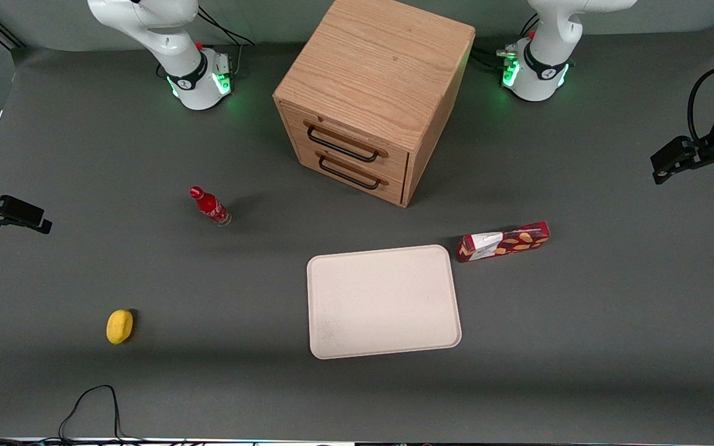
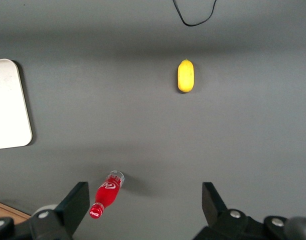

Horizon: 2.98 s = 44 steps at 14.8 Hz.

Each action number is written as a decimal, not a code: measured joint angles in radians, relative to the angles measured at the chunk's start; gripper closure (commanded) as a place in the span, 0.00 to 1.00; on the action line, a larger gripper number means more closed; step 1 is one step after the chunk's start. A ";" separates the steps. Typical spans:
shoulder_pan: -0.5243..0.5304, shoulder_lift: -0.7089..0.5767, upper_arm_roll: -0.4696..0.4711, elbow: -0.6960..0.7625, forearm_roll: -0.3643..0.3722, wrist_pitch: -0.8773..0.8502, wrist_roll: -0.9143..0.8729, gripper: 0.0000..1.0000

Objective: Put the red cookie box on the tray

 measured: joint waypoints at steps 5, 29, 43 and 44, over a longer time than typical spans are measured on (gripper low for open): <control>0.000 0.000 -0.004 0.001 -0.012 -0.034 0.000 0.00; -0.029 0.030 -0.269 0.081 -0.083 -0.194 0.825 0.01; -0.027 0.116 -0.226 -0.235 -0.086 0.148 1.157 0.01; -0.029 0.126 -0.227 -0.271 -0.086 0.184 1.157 0.01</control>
